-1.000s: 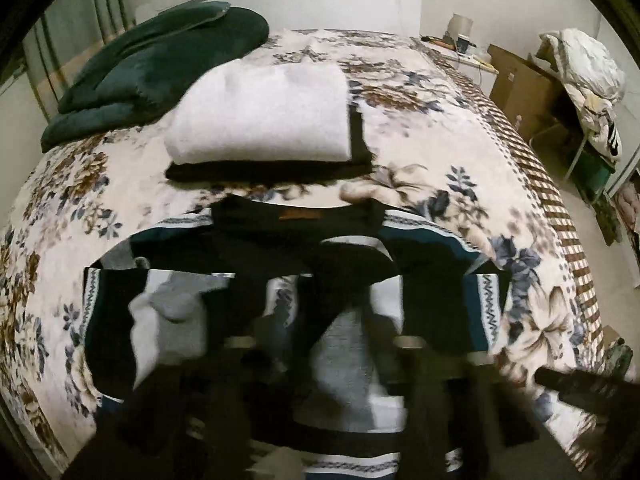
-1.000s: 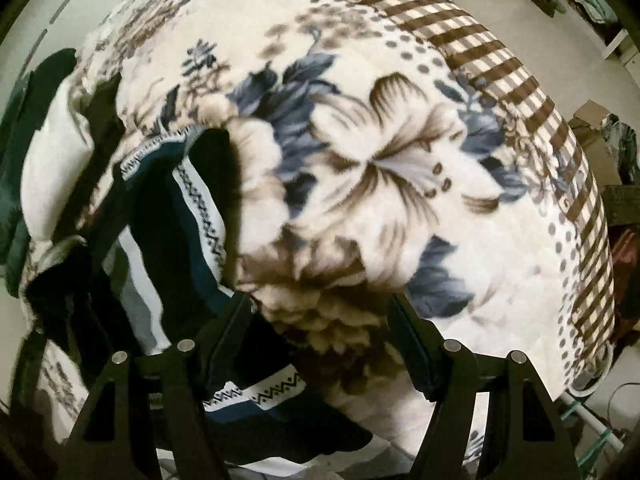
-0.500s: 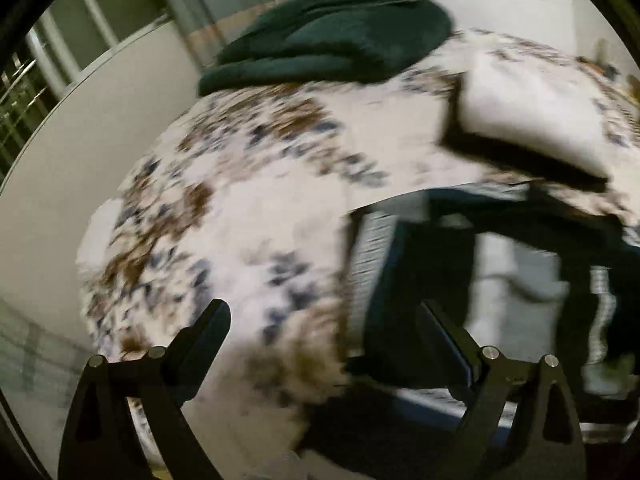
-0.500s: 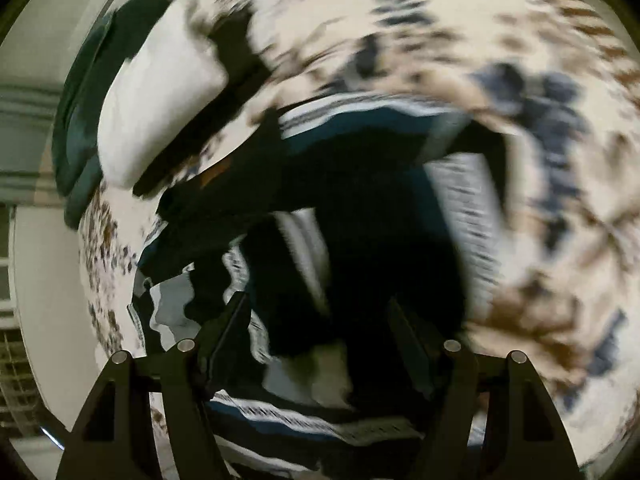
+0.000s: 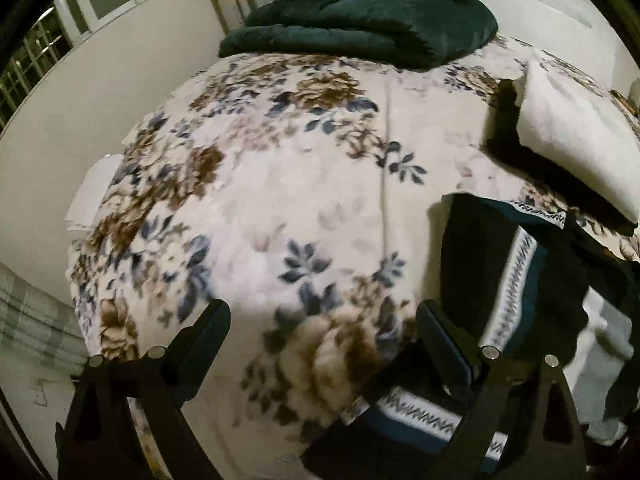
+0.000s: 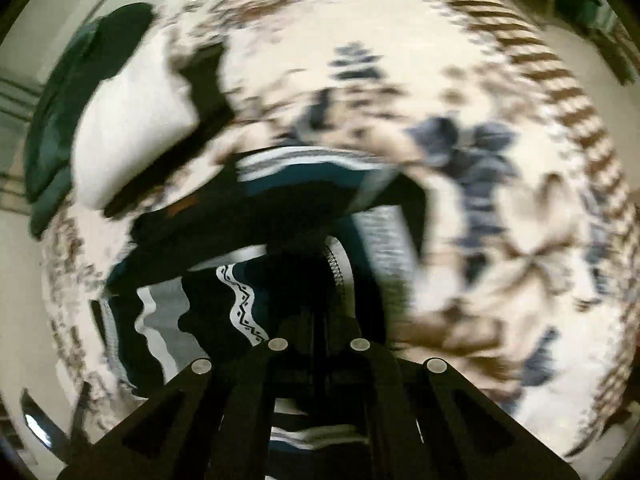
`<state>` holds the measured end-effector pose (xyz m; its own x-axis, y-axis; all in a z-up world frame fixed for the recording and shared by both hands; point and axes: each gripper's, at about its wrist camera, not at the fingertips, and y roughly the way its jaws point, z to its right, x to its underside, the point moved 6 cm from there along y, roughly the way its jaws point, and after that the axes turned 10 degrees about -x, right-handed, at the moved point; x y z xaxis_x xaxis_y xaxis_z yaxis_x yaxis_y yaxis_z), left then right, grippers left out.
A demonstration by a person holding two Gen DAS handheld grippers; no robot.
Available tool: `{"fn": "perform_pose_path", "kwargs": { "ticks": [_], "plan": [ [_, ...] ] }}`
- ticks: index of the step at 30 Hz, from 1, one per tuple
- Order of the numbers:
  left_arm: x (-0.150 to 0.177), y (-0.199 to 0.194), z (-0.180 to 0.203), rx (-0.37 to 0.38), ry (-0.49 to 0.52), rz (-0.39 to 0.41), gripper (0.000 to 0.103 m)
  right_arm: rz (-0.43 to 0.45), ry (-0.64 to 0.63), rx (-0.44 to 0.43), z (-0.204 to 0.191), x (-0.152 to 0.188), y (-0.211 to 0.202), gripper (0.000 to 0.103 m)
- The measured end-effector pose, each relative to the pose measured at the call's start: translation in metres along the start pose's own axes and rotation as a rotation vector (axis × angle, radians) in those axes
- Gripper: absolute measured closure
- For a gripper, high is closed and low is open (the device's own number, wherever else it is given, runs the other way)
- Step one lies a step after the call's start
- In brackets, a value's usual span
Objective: Fold small clothes
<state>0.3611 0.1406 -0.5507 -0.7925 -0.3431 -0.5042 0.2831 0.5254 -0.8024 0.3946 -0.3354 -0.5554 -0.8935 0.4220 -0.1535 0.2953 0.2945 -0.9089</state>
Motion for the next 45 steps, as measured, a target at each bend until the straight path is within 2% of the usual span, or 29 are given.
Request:
{"fn": "perform_pose_path", "kwargs": {
  "ticks": [3,6,9,10,11,12,15,19,22,26,28,31,36,37,38,39,41,45],
  "plan": [
    [-0.008,0.014,0.018,0.008,0.033,-0.022,0.008,-0.029,0.055,0.052,0.031,0.003,0.002,0.101],
    [-0.011,0.021,0.031,0.021,0.067,-0.033,0.008,-0.079,0.066,0.082,0.043,0.006,0.013,0.1],
    [-0.006,0.019,0.034,0.032,0.102,-0.011,0.008,-0.104,0.076,0.113,0.043,0.004,0.009,0.075],
    [-0.001,0.02,0.035,0.033,0.117,-0.012,0.008,-0.095,0.065,0.126,0.039,0.003,0.001,0.062],
    [0.004,0.023,0.035,0.037,0.13,-0.018,0.008,-0.08,0.055,0.131,0.034,0.001,-0.006,0.056],
    [0.013,0.028,0.035,0.034,0.148,-0.035,0.008,-0.062,0.035,0.129,0.026,0.001,-0.013,0.055],
    [0.036,0.046,0.036,0.03,0.187,-0.104,0.008,-0.057,-0.047,0.116,-0.004,-0.001,-0.025,0.055],
    [0.073,0.053,0.024,0.038,0.202,-0.189,0.008,-0.114,-0.171,0.056,-0.069,0.0,-0.011,0.055],
    [0.07,0.043,0.0,0.074,0.097,-0.193,0.008,-0.163,-0.256,-0.018,-0.125,-0.002,0.012,0.055],
    [0.037,0.045,-0.015,0.137,-0.067,-0.171,0.008,-0.274,-0.444,-0.155,-0.219,0.001,0.07,0.054],
    [0.023,0.055,-0.008,0.147,-0.085,-0.164,0.008,-0.343,-0.533,-0.186,-0.257,0.007,0.105,0.054],
    [0.015,0.071,0.012,0.148,-0.051,-0.16,0.008,-0.484,-0.632,-0.217,-0.308,0.025,0.164,0.054],
    [0.039,0.089,0.029,0.135,0.067,-0.205,0.008,-0.61,-0.73,-0.145,-0.337,0.047,0.224,0.054],
    [0.048,0.092,0.029,0.132,0.075,-0.221,0.008,-0.626,-0.741,-0.136,-0.339,0.05,0.229,0.063],
    [0.054,0.094,0.028,0.132,0.078,-0.233,0.008,-0.618,-0.748,-0.14,-0.342,0.051,0.229,0.086],
    [0.058,0.094,0.027,0.138,0.075,-0.242,0.008,-0.59,-0.746,-0.146,-0.345,0.048,0.227,0.093],
    [0.059,0.09,0.019,0.148,0.044,-0.246,0.008,-0.55,-0.717,-0.173,-0.347,0.041,0.22,0.099],
    [0.045,0.083,0.001,0.163,-0.043,-0.245,0.008,-0.463,-0.636,-0.175,-0.345,0.017,0.213,0.099]
  ]
}}
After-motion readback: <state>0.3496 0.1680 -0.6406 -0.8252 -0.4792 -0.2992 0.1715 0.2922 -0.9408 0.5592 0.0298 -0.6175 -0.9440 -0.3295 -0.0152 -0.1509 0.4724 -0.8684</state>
